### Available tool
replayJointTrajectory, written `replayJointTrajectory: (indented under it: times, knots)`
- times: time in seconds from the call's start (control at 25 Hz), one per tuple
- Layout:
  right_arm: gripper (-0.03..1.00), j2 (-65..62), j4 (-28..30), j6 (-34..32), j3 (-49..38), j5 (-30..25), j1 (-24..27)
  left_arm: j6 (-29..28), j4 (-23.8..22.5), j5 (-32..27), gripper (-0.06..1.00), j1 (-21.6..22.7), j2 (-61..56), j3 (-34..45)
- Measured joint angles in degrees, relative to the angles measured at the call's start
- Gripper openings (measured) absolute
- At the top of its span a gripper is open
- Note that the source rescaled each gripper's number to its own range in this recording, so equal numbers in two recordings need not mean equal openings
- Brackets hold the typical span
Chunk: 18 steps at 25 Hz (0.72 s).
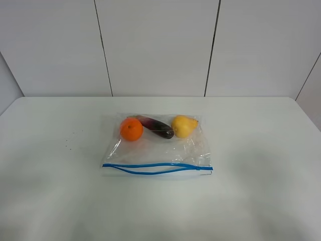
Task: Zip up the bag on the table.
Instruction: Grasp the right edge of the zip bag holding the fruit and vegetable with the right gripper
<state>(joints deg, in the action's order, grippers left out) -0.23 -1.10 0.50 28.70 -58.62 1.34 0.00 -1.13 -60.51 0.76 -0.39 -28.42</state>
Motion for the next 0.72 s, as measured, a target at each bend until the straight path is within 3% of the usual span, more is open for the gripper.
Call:
replayJointTrajectory:
  times: [0.72]
  knots:
    - [1.0,0.0,0.0,0.0,0.0,0.0,0.0,0.0,0.0,0.0,1.0,0.0,0.0,0.0]
